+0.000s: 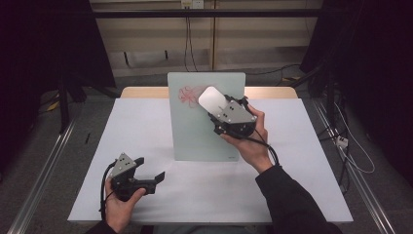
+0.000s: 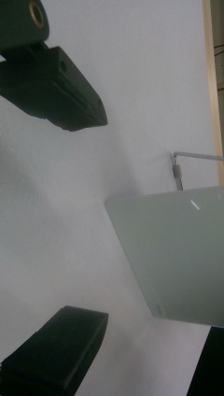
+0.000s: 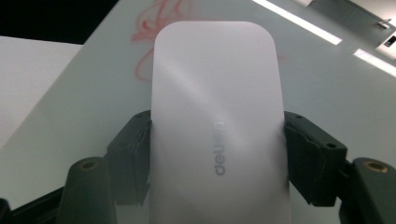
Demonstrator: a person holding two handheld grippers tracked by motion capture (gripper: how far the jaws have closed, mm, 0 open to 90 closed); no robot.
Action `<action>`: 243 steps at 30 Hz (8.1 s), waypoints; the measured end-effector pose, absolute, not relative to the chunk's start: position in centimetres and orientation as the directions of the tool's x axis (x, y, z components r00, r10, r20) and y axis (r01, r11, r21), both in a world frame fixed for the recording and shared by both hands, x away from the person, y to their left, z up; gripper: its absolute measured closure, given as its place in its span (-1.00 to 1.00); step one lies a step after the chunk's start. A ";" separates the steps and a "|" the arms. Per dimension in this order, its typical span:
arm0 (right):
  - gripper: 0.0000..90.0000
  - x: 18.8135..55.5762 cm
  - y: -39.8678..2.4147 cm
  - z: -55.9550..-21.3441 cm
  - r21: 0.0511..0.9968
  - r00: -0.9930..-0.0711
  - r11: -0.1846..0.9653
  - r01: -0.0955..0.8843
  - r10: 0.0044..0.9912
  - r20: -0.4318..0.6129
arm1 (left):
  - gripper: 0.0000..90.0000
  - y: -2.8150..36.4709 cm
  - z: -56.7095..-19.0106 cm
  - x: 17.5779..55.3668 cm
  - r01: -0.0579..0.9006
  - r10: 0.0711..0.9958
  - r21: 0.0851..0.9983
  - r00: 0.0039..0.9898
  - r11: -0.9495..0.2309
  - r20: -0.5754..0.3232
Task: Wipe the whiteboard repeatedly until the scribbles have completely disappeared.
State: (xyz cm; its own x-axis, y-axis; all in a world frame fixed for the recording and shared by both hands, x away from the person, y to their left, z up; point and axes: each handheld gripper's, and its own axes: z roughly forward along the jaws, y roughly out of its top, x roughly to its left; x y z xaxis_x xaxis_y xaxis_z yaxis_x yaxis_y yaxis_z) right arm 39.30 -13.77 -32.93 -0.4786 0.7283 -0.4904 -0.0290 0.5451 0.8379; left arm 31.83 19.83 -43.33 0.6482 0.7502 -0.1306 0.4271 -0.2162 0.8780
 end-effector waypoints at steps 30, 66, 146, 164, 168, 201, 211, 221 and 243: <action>-0.30 38.9 -9.5 -35.2 0.832 -0.531 0.554 -0.019 0.700 -0.478 | -0.86 20.0 -43.4 31.8 0.429 0.752 0.876 0.647 -0.222 -0.126; -0.30 39.5 -6.9 -34.6 0.824 -0.524 0.565 -0.037 0.691 -0.497 | -0.86 19.9 -43.3 31.7 0.427 0.750 0.876 0.650 -0.225 -0.124; -0.30 39.0 -4.6 -36.3 0.800 -0.599 0.600 -0.006 0.638 -0.483 | -0.87 19.9 -43.3 31.6 0.419 0.752 0.881 0.648 -0.221 -0.119; -0.30 40.6 -7.0 -31.7 0.828 -0.475 0.560 -0.020 0.723 -0.501 | -0.87 19.9 -43.3 31.6 0.421 0.749 0.877 0.652 -0.232 -0.115; -0.30 40.4 -5.8 -32.5 0.822 -0.497 0.569 -0.025 0.706 -0.504 | -0.86 19.9 -43.3 31.7 0.424 0.751 0.876 0.650 -0.229 -0.119; -0.30 40.8 -6.0 -31.6 0.834 -0.476 0.551 -0.032 0.725 -0.498 | -0.87 20.1 -43.3 31.6 0.424 0.752 0.878 0.648 -0.223 -0.122; -0.30 41.0 -6.4 -31.1 0.834 -0.445 0.550 -0.038 0.738 -0.507 | -0.86 20.0 -43.3 31.6 0.425 0.752 0.877 0.648 -0.226 -0.120; -0.30 40.3 -3.5 -33.7 0.823 -0.524 0.566 -0.043 0.689 -0.501 | -0.86 20.0 -43.3 31.6 0.425 0.751 0.876 0.650 -0.229 -0.119; -0.30 39.7 -5.5 -34.6 0.825 -0.536 0.564 -0.045 0.683 -0.496 | -0.86 19.9 -43.3 31.6 0.422 0.751 0.877 0.650 -0.229 -0.116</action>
State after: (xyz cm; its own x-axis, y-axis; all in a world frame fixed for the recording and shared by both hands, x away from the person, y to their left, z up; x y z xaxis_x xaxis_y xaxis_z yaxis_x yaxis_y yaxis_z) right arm 39.68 -5.54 -34.56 -0.5358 0.6832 -0.4961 -0.0446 0.5639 0.8247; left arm 31.63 19.93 -43.33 0.6497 0.7513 -0.1164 0.4220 -0.2290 0.8772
